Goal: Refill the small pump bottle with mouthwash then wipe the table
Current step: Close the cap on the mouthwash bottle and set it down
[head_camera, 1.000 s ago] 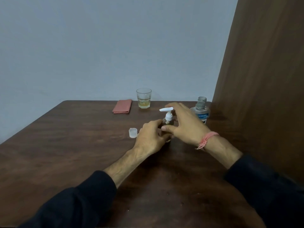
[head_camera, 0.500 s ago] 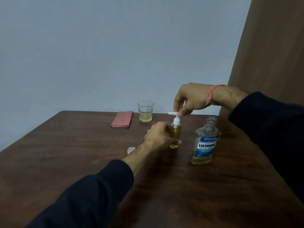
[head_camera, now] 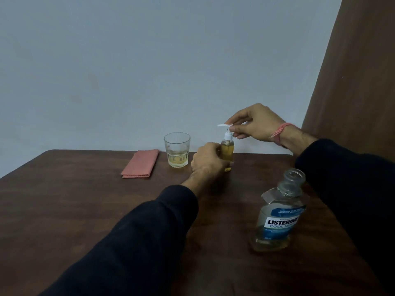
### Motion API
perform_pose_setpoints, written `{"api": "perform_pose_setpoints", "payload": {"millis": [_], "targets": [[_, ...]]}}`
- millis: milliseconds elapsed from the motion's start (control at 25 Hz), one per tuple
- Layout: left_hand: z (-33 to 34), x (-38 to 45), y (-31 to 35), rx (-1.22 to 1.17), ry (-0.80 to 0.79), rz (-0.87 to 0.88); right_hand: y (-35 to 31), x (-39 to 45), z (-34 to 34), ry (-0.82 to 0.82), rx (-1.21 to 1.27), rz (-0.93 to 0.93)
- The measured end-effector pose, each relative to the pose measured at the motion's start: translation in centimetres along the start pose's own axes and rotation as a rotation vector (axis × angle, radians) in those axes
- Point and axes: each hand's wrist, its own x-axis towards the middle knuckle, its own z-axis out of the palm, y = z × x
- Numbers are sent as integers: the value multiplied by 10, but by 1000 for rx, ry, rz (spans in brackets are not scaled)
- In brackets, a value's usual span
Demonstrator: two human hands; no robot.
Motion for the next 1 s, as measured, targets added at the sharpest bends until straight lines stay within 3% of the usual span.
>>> {"api": "perform_pose_setpoints", "payload": {"millis": [200,400,640,840,1000], "targets": [[11,14,2,7,37,-10,21,14,19,88,140,37],[14,15,5,-28,48,-73,28,-6,27,61,231,105],[2,-10,11,-139,38,-174,67,-77,37,-52,377,316],[-46,-71,-10,-95,33,62,76,-130,37,-108,613,334],[-109,-147,-47,93,-57,238,33,-198,39,1,736,306]]}}
